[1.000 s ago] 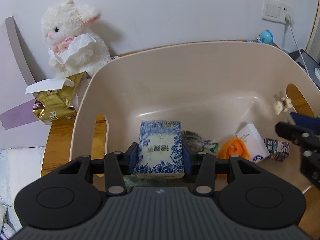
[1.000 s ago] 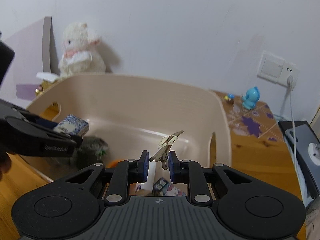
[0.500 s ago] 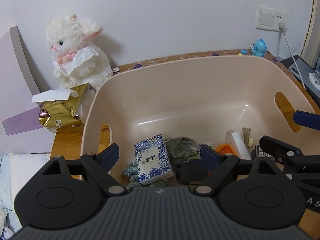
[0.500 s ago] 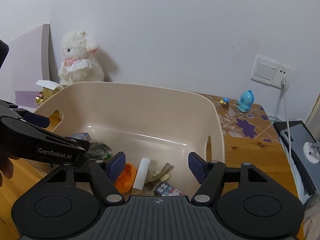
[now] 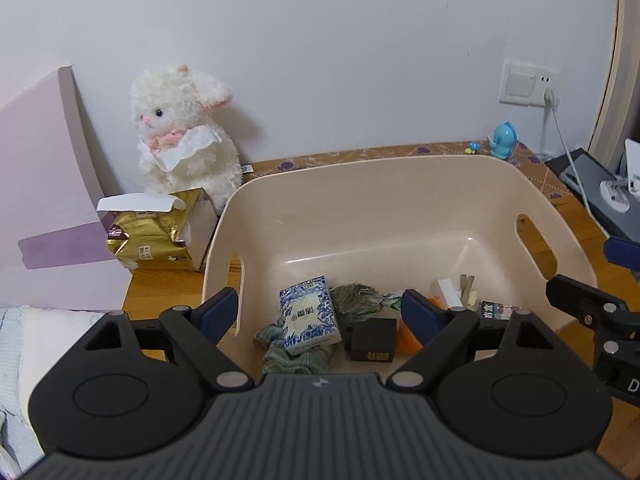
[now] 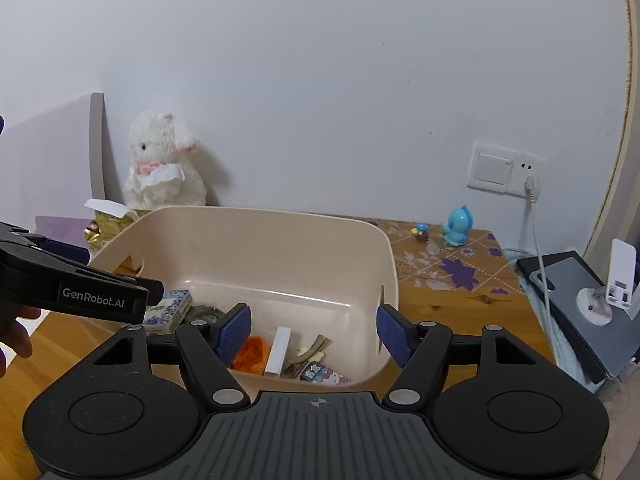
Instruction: Organize objects
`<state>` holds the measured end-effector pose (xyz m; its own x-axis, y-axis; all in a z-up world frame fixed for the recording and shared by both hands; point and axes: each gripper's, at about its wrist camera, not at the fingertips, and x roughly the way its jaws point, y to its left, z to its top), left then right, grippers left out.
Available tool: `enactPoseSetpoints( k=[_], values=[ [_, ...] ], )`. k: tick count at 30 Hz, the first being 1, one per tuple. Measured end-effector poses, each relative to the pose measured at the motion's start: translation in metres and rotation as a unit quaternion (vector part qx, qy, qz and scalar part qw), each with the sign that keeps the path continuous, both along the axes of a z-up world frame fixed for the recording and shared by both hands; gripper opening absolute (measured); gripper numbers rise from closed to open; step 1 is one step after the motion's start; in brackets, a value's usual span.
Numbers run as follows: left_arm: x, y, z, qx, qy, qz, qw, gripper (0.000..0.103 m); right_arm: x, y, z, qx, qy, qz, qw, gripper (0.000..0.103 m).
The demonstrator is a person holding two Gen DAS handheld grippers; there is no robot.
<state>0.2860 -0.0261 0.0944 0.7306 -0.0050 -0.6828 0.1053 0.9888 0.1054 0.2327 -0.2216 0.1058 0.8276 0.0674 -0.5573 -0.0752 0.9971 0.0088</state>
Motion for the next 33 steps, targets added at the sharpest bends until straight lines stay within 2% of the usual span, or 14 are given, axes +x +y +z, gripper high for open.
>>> enactPoseSetpoints(
  k=[7,19,33],
  values=[
    [-0.03,0.006,0.009,-0.021,-0.021,0.009,0.9995,0.089,-0.029,0.0,0.008,-0.002,-0.01,-0.004,1.0,0.073],
    [-0.095,0.017,0.019,-0.008,-0.076,0.006,0.997,0.089,-0.075,-0.006,0.006,0.01,-0.015,-0.007,1.0,0.074],
    [-0.168,0.023,0.025,-0.027,-0.104,0.003,0.9942,0.089,-0.137,-0.009,0.011,0.03,-0.033,0.005,0.999,0.075]
  ],
)
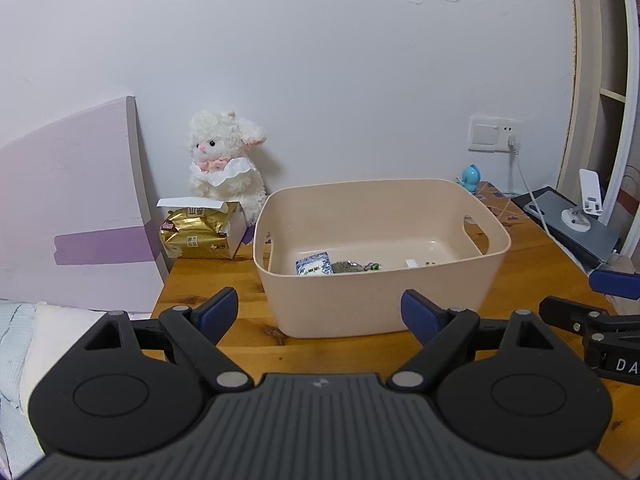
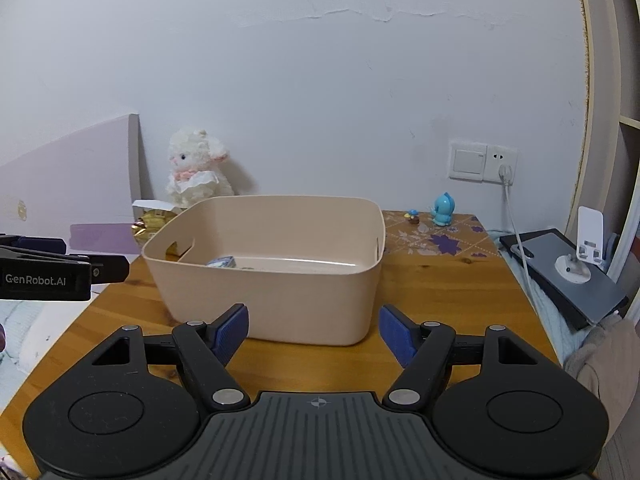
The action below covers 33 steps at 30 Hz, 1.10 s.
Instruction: Organize objects
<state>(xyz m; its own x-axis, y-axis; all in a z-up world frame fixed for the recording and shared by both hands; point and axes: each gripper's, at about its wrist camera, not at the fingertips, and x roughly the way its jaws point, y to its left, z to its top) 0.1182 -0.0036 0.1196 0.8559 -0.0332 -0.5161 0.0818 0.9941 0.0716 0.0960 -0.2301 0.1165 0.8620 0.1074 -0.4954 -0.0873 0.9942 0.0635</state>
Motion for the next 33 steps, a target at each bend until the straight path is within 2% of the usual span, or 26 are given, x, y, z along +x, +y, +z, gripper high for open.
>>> enactPoseSetpoints(
  k=[12,16,20,33],
  values=[
    [-0.062,-0.002,0.002,-0.024,-0.021,-0.009,0.9994,0.089,-0.054,0.009,0.007,-0.002,-0.022,0.012,1.0,0.078],
    [-0.078,-0.002,0.0,-0.014,-0.027,-0.005,0.9995,0.089,-0.071,0.01,0.005,0.005,-0.024,0.014,1.0,0.078],
    [-0.093,0.0,-0.001,-0.024,-0.033,-0.001,0.9992,0.089,-0.086,0.012,0.007,0.004,-0.032,0.013,0.999,0.078],
    [-0.14,0.002,-0.009,-0.016,-0.038,0.003,0.9991,0.089,-0.128,0.008,0.004,0.025,-0.043,0.006,0.999,0.08]
  ],
)
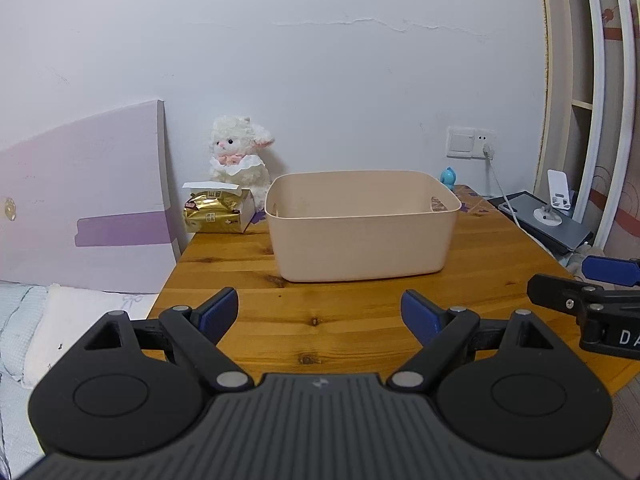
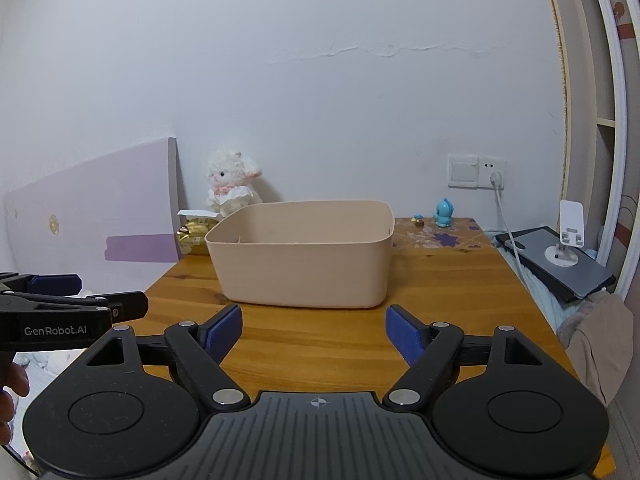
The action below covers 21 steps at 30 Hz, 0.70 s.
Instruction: Organize objects
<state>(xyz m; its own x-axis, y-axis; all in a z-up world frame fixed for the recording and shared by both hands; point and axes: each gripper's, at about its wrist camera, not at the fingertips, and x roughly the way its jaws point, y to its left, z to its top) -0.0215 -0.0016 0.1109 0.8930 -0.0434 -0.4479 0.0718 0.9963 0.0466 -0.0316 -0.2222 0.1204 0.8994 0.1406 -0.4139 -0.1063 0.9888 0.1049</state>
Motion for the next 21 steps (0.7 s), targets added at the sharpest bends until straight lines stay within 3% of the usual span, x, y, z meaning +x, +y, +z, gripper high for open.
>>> enactPoseSetpoints(
  k=[10,12,21],
  values=[
    [-0.03,0.007,0.001,-0.008,-0.009,0.005,0.9999,0.089,-0.024,-0.004,-0.005,-0.005,0.007,-0.001,1.0,0.081],
    [-0.035,0.009,-0.002,-0.012,-0.006,0.005,0.9999,0.089,-0.029,-0.004,-0.007,-0.009,0.01,-0.003,1.0,0.088],
    [-0.052,0.011,-0.008,-0.011,-0.002,0.001,0.9999,0.089,-0.049,-0.008,-0.004,-0.019,0.006,-0.016,1.0,0.089]
  ],
)
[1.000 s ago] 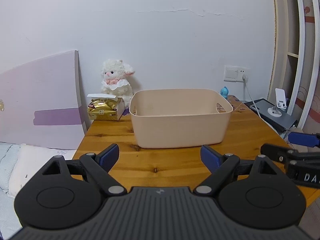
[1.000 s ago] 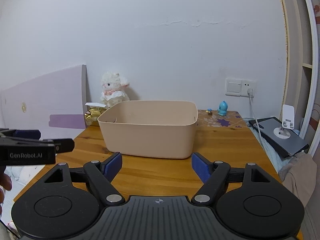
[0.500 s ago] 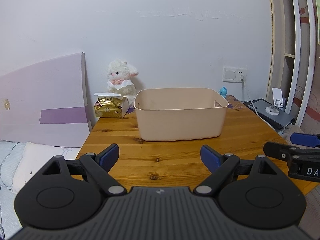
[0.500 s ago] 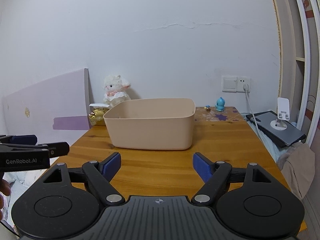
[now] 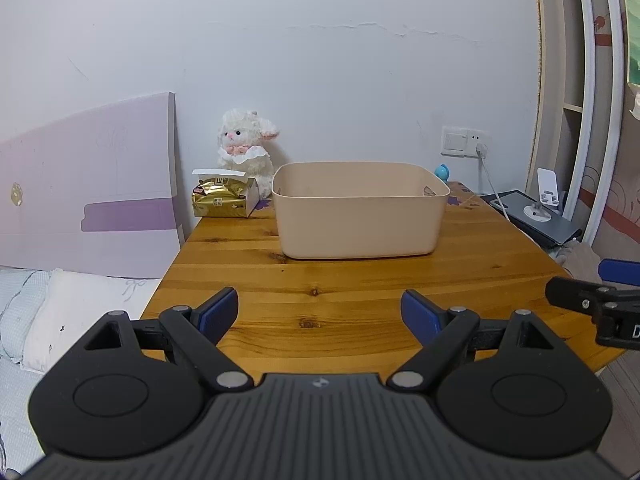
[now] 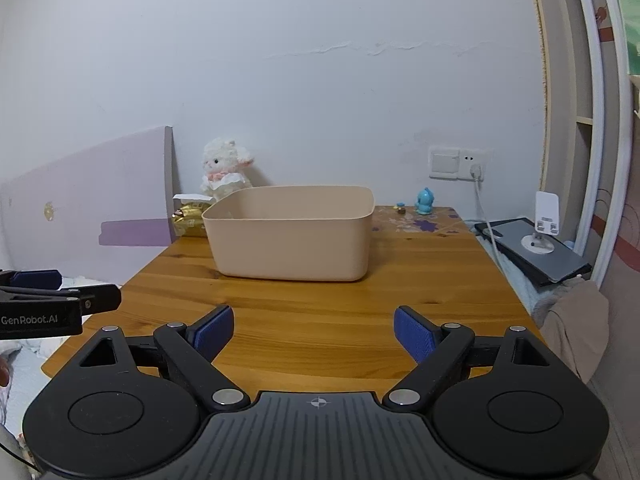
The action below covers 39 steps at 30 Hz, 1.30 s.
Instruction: Organize objects
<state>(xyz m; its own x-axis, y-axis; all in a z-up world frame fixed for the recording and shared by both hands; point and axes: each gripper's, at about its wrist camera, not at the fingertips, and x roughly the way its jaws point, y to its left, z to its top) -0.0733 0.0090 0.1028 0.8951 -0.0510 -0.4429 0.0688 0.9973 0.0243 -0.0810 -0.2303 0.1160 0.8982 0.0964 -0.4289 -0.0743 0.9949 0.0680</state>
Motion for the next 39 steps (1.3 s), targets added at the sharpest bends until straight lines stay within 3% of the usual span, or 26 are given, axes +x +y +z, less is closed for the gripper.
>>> enactPoseSetpoints(
  k=[3,12,39],
  values=[
    [-0.006,0.001,0.001,0.002,-0.002,0.001,1.0,0.089,-0.006,0.0,0.0,-0.002,-0.002,0.001,1.0,0.095],
    [-0.022,0.0,-0.004,0.008,0.004,-0.004,1.0,0.091,-0.018,0.002,0.0,0.006,0.001,0.001,1.0,0.098],
    [-0.032,-0.003,-0.006,0.016,0.007,-0.006,0.9998,0.097,-0.023,0.004,-0.013,0.003,0.027,0.012,1.0,0.103]
  ],
)
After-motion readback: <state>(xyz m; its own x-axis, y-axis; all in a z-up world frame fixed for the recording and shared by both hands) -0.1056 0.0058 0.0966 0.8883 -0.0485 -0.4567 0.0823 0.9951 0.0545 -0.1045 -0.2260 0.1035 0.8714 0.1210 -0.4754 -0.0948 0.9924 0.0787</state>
